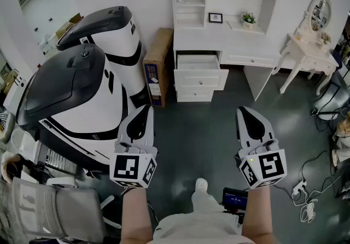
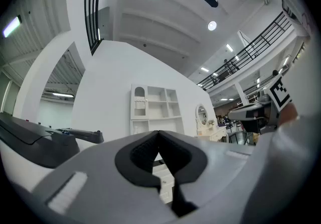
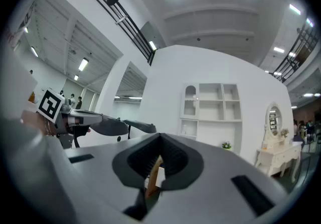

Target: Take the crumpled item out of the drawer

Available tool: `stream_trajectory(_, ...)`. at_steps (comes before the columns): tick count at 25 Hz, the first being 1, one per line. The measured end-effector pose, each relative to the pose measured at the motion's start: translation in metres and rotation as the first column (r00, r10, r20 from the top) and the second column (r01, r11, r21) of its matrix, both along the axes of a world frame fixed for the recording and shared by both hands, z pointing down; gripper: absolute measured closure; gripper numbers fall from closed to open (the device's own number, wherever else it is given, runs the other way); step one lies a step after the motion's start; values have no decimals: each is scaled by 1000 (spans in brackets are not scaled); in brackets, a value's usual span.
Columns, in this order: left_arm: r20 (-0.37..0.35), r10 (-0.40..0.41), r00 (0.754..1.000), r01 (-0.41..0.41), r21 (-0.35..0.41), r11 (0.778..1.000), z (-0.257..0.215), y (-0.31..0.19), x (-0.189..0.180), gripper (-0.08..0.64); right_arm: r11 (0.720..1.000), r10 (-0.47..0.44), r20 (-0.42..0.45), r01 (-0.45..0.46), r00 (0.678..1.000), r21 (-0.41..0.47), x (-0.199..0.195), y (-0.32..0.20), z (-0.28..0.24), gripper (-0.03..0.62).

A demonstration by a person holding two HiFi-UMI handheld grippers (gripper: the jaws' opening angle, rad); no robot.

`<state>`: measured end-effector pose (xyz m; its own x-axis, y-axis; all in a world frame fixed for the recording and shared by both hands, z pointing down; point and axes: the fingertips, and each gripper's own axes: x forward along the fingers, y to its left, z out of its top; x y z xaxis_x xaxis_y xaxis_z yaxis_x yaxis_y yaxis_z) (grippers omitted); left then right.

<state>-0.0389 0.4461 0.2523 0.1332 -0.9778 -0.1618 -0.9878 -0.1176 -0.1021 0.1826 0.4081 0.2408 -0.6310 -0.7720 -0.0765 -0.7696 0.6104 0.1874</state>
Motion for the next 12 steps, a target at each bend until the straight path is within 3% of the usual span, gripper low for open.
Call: stream_trajectory(12,9,-19,1000,19,-5,1000,-2,-119,17,552,997,-71,-12,71,997,9,5,-121,-4,588)
